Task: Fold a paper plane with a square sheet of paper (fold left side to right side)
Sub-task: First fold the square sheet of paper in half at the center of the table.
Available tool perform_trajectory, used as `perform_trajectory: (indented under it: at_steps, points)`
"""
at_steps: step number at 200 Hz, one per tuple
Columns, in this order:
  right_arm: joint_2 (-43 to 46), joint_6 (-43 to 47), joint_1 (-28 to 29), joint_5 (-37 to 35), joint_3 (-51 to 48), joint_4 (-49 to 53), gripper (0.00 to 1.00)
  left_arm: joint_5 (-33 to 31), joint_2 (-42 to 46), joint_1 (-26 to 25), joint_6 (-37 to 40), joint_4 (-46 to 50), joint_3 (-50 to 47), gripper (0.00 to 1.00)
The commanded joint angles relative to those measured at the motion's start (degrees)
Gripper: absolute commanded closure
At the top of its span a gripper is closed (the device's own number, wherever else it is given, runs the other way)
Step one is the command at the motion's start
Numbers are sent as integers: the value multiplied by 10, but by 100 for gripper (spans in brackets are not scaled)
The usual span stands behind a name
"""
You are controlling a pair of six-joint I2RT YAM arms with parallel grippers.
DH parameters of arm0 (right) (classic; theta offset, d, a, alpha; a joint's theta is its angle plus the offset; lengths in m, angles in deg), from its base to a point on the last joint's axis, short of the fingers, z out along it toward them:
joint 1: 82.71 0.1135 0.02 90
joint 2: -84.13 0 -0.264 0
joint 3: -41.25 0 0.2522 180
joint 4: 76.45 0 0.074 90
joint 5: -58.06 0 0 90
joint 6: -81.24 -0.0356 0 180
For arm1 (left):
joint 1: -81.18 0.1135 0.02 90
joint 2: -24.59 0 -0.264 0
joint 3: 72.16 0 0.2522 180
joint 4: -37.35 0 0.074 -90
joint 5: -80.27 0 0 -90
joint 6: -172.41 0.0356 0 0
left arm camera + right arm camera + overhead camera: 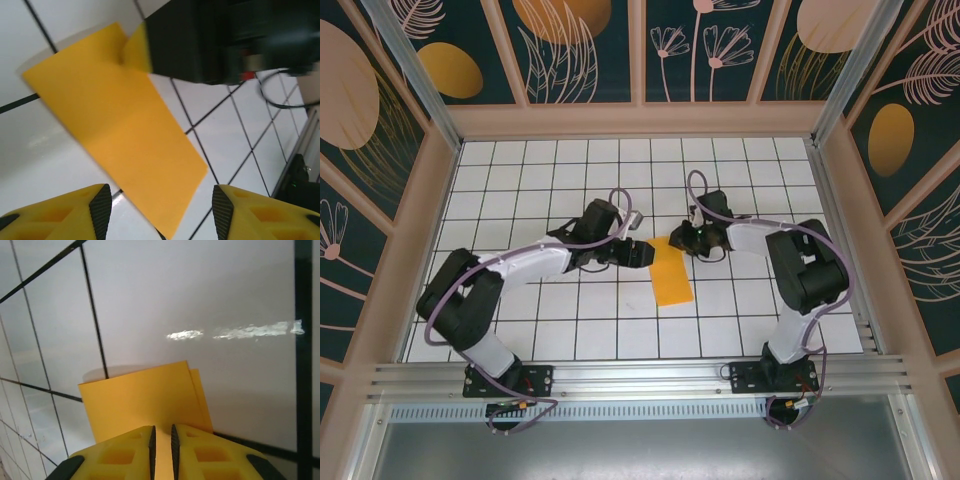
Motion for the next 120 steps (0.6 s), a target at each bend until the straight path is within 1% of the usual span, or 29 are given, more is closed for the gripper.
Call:
perform_trajectory:
  at_steps: [1,23,38,79,120]
  points:
    - [59,16,-8,-24,3,33,69,-21,-45,4,-30,0,61,42]
    - [81,45,-9,-61,2,87,66,-31,-89,4,-28,14,100,43]
    - [98,53,-8,-64,-11,108,65,-32,-113,4,-26,21,118,43]
    - [151,54,-8,-13,-80,117,64,-43,-159,4,-21,27,144,43]
    - [175,50,-9,2,-119,125,63,-54,-189,4,-15,34,160,44]
